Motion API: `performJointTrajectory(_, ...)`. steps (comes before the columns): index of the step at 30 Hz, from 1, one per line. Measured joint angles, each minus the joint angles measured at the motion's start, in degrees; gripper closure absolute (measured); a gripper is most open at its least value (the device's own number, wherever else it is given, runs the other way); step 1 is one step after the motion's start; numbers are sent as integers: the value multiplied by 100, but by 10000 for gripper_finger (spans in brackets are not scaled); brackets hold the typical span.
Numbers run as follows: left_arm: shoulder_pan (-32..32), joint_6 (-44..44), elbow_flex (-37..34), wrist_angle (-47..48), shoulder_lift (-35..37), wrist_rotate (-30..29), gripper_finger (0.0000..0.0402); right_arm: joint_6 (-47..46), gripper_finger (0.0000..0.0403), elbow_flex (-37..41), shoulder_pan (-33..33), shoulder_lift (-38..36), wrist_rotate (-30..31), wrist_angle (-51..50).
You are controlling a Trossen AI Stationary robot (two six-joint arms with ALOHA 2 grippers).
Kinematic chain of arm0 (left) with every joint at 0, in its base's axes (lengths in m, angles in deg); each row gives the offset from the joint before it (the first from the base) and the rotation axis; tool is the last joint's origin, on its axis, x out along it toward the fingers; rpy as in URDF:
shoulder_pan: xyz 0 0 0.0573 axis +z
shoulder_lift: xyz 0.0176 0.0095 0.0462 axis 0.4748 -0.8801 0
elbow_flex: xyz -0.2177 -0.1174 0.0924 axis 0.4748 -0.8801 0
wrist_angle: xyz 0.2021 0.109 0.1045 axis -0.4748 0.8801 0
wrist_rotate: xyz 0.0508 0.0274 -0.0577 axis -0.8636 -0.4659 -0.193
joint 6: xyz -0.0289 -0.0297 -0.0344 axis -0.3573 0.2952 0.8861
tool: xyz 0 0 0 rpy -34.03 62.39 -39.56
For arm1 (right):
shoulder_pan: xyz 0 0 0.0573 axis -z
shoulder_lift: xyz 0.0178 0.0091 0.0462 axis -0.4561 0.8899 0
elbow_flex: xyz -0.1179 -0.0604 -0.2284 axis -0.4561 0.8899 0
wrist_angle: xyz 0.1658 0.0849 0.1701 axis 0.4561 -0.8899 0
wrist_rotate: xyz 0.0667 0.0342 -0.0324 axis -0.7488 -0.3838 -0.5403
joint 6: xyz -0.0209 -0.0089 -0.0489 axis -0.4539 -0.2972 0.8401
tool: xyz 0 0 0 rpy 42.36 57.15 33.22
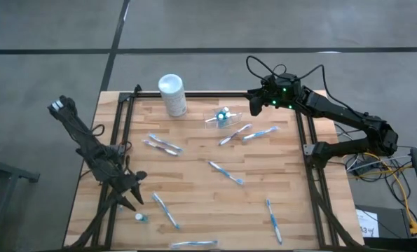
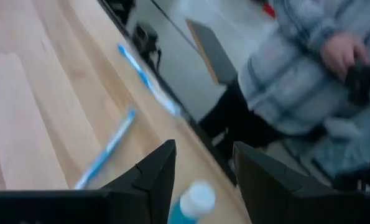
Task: Pick & Place toothbrushing station
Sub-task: Put the blue mouthwash into the middle of the transparent organizer
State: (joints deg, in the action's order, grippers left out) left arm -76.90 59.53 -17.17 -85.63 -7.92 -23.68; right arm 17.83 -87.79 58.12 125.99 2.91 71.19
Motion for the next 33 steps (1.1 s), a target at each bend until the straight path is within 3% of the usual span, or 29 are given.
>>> performJointTrajectory(12,4,-296,-501,-93,5,270,236,-2,275,0,1,0,0,0)
performJointTrajectory(21,3,-1261,-594,-335,6,1242,236,-2,275,0,2,0,0,0)
performJointTrajectory(28,6,-1161,-594,-355,-89,716,236,-2,275,0,2,0,2,0)
performJointTrajectory(33,4,-1208,-594,-438,-286,691,236,-1,275,0,2,0,1,0)
